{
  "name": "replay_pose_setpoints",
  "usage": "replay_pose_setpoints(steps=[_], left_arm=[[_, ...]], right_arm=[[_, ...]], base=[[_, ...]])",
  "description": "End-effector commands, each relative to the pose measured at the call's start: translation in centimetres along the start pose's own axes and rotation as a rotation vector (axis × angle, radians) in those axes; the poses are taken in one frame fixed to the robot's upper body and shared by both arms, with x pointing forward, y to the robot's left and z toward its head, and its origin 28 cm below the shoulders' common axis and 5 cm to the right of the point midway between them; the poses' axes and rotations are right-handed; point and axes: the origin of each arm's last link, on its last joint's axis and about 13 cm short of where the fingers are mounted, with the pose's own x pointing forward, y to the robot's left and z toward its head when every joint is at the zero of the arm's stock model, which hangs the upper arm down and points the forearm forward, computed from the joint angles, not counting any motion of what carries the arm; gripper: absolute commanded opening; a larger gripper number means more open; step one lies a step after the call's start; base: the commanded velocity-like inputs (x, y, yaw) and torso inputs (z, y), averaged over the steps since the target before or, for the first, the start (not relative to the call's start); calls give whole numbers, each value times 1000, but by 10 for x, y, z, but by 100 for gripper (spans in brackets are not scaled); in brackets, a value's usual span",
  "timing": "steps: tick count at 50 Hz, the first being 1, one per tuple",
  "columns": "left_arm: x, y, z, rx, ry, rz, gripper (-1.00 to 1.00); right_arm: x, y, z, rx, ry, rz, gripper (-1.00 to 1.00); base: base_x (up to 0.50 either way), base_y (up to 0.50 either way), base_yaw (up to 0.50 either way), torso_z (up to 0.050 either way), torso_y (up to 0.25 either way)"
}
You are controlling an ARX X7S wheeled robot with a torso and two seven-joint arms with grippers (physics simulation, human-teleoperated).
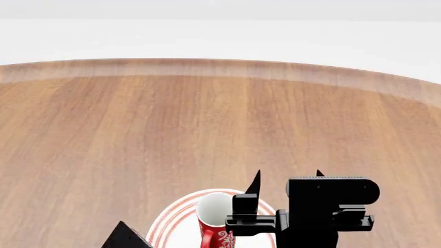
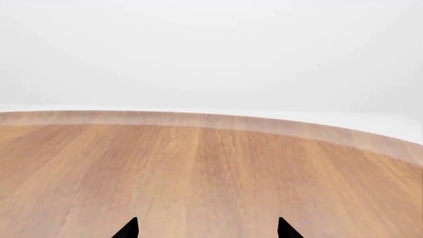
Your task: Pick up the red mug and put it on the plate
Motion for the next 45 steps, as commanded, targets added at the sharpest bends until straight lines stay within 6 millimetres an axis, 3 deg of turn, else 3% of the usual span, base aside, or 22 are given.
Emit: replay_pose_setpoints(steps=[1, 5, 8, 14, 30, 36, 45], left_arm=[[-21, 1, 4, -12, -87, 80, 100], [-32, 8, 20, -57, -247, 246, 100], [-39, 15, 34, -69, -405, 463, 100], [-43, 21, 43, -37, -551, 744, 100], [-45, 18, 46, -26, -576, 773, 100], [-51, 12, 51, 22, -658, 806, 100], [-62, 1, 57, 96, -745, 823, 100]], right_arm=[[0, 0, 0, 1, 2, -1, 100], [0, -1, 0, 2, 0, -3, 100], [1, -1, 0, 4, 0, -4, 100], [1, -2, 0, 5, -2, -5, 100], [0, -1, 1, -2, -14, -1, 100], [-12, -1, 14, 45, -255, -4, 100], [-25, 2, 21, 23, -428, 6, 100]], base=[[0, 0, 0, 0, 0], [0, 0, 0, 0, 0], [0, 0, 0, 0, 0], [0, 0, 0, 0, 0], [0, 0, 0, 0, 0], [0, 0, 0, 0, 0], [0, 0, 0, 0, 0]])
